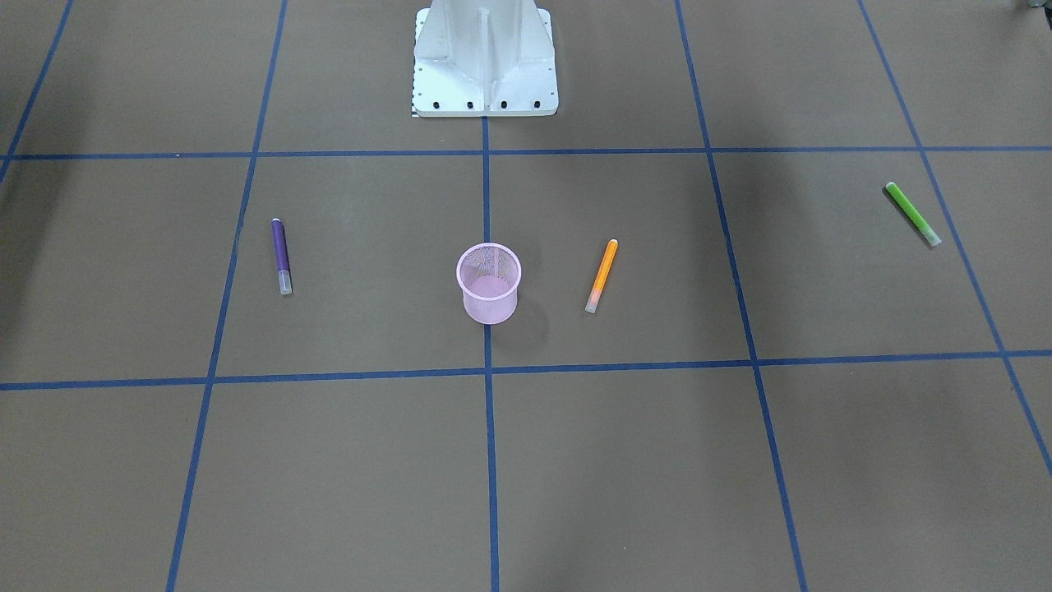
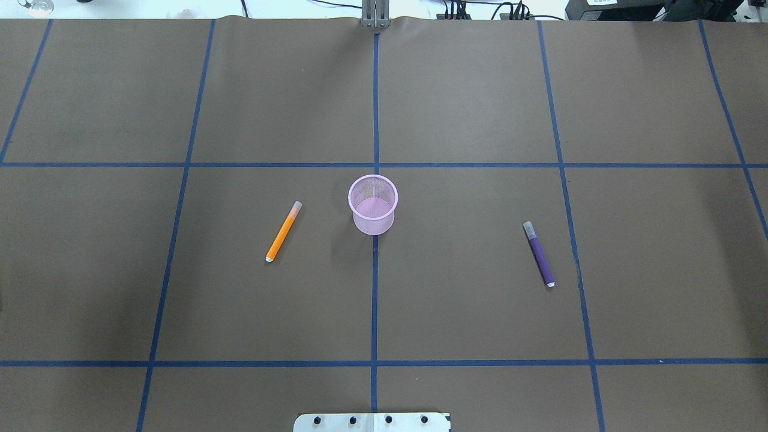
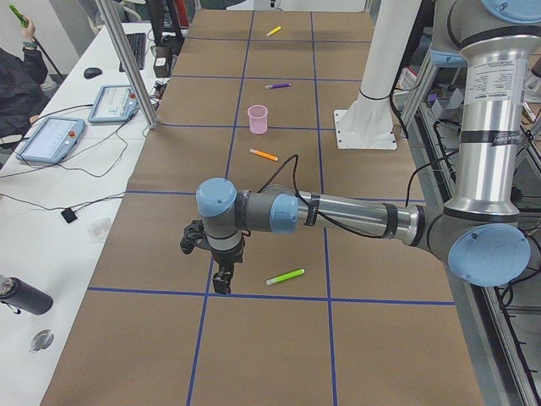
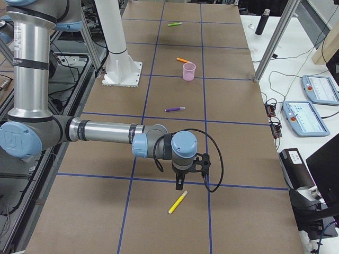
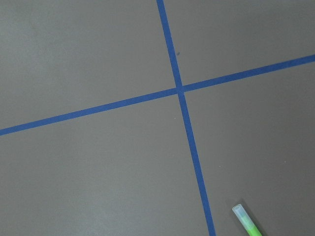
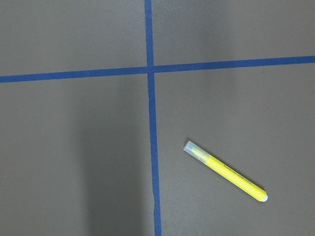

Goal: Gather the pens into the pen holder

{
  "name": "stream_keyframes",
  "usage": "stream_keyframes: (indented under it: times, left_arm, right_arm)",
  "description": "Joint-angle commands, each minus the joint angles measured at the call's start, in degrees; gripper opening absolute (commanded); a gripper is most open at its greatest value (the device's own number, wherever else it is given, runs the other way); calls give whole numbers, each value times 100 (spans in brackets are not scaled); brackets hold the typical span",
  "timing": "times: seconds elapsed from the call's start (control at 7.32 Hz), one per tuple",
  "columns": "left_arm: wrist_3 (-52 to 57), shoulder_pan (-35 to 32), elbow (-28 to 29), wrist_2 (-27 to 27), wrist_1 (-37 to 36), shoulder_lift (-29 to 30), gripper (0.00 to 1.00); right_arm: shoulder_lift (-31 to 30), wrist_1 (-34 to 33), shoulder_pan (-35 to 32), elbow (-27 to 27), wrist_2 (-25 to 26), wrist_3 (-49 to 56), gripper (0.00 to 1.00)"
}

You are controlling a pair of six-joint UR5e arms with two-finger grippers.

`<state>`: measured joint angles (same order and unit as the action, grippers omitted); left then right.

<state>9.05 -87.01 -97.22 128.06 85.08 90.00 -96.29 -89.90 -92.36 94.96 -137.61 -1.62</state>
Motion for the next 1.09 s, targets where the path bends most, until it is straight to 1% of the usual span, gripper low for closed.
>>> stream_keyframes:
  times: [0.0,0.55,0.68,0.82,0.96]
  left_arm:
    - [0,0,1,0,9,0,100]
    - [-61,8,-208,0,0,-9,100]
    - [-262,8,-236,26,0,-140,100]
    - [-916,26,-288,313,61,-115,100]
    - [-1253,26,-410,621,227,-97,100]
  right_arm:
    - [5,-19,-19,57,-3,3,100]
    - [-65,43,-19,215,-12,-5,100]
    - [-74,34,-19,285,-12,-14,100]
    - [-74,34,-19,312,-3,-14,100]
    - [-74,43,-19,313,-3,-14,100]
